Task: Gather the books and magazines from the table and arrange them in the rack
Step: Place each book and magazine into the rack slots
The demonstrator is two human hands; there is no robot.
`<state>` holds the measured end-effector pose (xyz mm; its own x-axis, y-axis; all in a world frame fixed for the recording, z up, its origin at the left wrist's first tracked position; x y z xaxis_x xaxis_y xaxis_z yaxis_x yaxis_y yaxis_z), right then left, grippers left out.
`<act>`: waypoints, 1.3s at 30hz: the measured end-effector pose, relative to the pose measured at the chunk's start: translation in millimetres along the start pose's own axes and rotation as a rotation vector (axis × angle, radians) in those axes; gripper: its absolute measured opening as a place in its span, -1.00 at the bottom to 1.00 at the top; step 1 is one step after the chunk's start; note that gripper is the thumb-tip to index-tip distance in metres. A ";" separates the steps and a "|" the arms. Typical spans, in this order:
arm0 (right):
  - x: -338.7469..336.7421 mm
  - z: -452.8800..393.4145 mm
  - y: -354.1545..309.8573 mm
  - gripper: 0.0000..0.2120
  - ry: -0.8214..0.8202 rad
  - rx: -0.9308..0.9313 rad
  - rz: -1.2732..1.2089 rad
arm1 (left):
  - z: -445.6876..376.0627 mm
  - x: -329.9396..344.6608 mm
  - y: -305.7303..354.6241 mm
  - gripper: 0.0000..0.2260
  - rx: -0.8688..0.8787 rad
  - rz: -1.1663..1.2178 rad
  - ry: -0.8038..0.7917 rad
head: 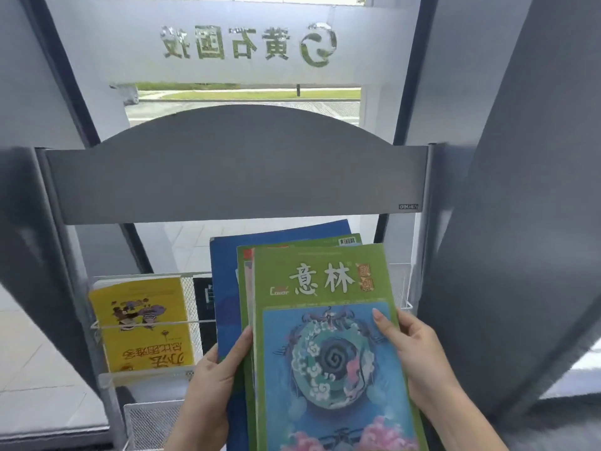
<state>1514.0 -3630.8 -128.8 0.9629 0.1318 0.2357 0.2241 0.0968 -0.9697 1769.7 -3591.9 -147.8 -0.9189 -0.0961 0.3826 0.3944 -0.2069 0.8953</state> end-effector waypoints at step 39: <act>-10.4 -144.1 -55.3 -0.76 0.128 -0.516 0.431 | 76.6 -94.6 61.7 -0.81 0.438 0.023 0.676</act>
<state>1513.3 -3779.7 -86.7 0.9854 -0.0676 -0.1565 -0.1703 -0.4246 -0.8892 1880.4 -3521.0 -111.2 -0.6520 -0.6934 0.3068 0.2461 0.1892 0.9506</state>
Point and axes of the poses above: each hand's wrist, its own z-axis away from the middle knuckle, its own x-axis out of the palm, y = z × x, the point moved 8 cm from there along -z, towards the middle knuckle, and after that the axes turned 14 degrees about -y, right-handed, at the moved point
